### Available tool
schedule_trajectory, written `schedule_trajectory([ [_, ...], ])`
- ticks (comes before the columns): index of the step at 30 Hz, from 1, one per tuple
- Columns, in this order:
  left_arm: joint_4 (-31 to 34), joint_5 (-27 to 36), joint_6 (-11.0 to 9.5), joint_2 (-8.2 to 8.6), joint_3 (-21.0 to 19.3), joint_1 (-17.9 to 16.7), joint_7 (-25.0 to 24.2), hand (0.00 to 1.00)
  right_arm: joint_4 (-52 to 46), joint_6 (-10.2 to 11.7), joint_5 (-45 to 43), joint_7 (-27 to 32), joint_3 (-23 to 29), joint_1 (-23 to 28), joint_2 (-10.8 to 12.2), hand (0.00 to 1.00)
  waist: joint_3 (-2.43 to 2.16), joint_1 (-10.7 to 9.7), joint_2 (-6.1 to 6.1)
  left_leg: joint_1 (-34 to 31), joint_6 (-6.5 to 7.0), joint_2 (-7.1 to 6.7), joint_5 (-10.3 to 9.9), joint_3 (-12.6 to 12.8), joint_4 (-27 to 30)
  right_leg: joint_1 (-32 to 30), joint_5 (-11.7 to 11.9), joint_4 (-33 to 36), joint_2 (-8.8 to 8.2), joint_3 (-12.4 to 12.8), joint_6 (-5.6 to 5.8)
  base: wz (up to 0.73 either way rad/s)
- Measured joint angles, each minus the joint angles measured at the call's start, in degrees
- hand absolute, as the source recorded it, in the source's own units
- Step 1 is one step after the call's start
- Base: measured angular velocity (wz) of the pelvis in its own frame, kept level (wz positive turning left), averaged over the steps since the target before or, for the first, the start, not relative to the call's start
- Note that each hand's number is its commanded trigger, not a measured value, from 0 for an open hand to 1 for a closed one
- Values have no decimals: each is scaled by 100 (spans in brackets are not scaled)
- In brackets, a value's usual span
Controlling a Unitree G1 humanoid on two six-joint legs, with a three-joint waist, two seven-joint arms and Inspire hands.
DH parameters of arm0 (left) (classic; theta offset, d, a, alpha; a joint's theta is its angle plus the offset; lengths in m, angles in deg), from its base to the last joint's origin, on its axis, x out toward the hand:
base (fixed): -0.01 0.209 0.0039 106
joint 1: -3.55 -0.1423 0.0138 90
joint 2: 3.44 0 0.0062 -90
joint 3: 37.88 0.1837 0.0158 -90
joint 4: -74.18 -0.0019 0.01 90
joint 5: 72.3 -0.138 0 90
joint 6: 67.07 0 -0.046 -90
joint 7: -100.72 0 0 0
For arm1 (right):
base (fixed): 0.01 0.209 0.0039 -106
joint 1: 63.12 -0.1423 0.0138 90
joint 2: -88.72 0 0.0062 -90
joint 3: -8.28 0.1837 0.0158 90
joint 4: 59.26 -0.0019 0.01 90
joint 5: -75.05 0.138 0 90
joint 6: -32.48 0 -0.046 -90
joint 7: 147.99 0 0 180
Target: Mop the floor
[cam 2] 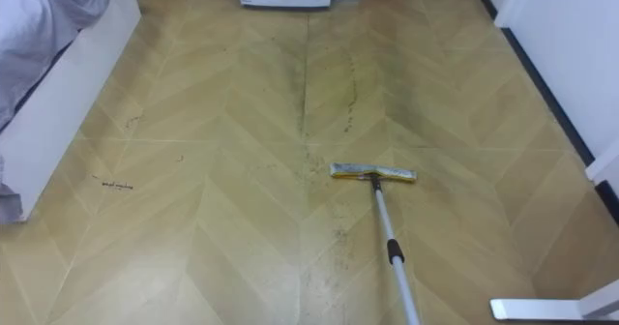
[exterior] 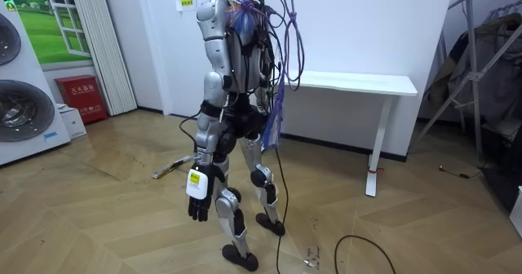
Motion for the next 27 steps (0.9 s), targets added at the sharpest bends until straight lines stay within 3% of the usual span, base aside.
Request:
schedule_trajectory([
  [27,1,-102,109,-12,-1,1,-282,0,54,-83,211,-161,29,-60,0,100,4,20,-21,-13,0,-11,0,-16,1,2,-18,-5,-1,-10,2,0],
])
